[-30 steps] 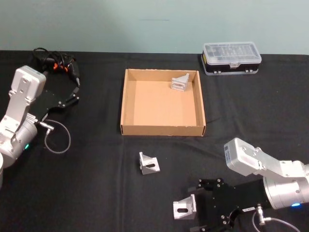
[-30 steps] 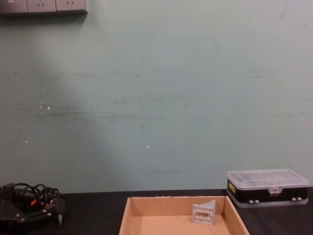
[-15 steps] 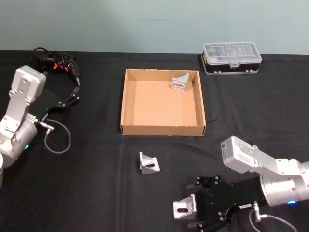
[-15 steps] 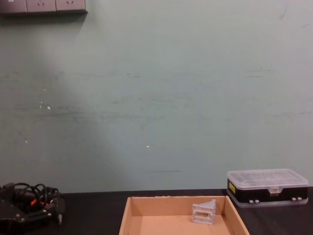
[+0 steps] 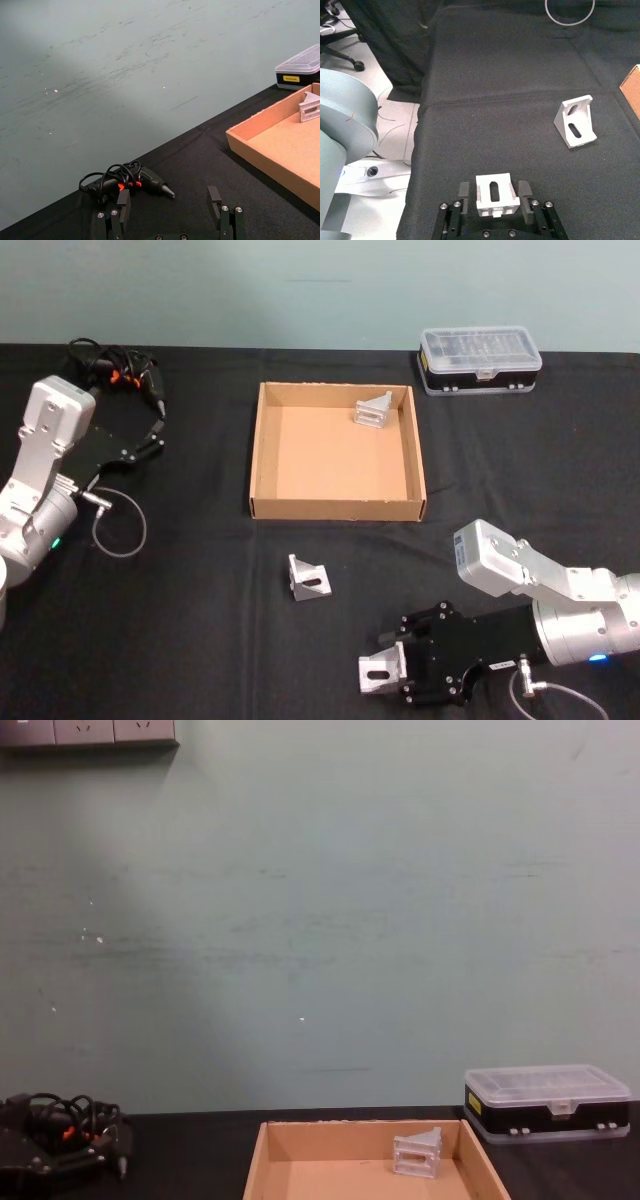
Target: Use one hand to pick up the angle iron from the table and place it into the box.
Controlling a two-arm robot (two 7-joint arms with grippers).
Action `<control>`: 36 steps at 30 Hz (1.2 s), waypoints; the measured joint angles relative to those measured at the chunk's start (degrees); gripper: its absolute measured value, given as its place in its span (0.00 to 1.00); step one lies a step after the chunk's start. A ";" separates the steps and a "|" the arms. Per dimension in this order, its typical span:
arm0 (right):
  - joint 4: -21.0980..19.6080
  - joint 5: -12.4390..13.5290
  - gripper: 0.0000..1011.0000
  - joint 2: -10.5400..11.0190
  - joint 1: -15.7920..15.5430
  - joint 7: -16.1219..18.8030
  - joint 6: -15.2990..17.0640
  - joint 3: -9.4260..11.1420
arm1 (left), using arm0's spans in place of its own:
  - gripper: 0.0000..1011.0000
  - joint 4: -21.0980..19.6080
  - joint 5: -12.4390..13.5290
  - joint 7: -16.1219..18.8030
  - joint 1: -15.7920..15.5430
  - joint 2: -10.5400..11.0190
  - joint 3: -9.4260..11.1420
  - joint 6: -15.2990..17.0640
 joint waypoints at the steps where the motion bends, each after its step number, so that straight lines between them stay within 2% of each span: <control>1: 0.00 0.01 0.59 0.00 0.02 0.01 -0.05 0.00 | 0.99 0.00 0.00 0.00 0.00 0.00 0.00 0.00; 3: 0.00 0.05 0.51 0.04 0.05 0.03 -0.20 0.00 | 0.99 0.00 0.00 0.00 0.00 0.00 0.00 0.00; 6: 0.01 0.12 0.45 0.17 0.09 0.05 -0.37 0.03 | 0.99 0.00 0.00 0.00 0.00 0.00 0.00 0.00; 13: -0.37 0.46 0.45 0.57 -0.09 0.02 -0.53 0.39 | 0.99 0.00 0.00 0.00 0.00 0.00 0.00 0.00; 16: -1.39 1.40 0.45 1.01 -0.30 0.01 -0.63 1.05 | 0.99 0.00 0.00 0.00 0.00 0.00 0.00 0.00; 19: -3.00 3.04 0.45 1.65 -0.45 -0.47 -0.85 2.53 | 0.99 0.00 0.00 0.00 0.00 0.00 0.00 0.00; 22: -5.05 4.96 0.45 2.25 -0.33 -2.03 -1.23 5.02 | 0.99 0.00 0.00 0.00 0.00 0.00 0.00 0.00; 26: -6.07 5.96 0.45 2.23 0.25 -4.08 -1.48 7.17 | 0.99 0.00 0.00 0.00 0.00 0.00 0.00 0.00; 29: -6.11 6.27 0.45 1.22 1.48 -6.87 -1.62 9.42 | 0.99 0.00 0.00 0.00 0.00 0.00 0.00 0.00; 36: -3.27 4.91 0.45 -1.90 4.29 -10.03 -1.41 10.85 | 0.99 0.00 0.00 0.00 0.00 0.00 0.00 0.00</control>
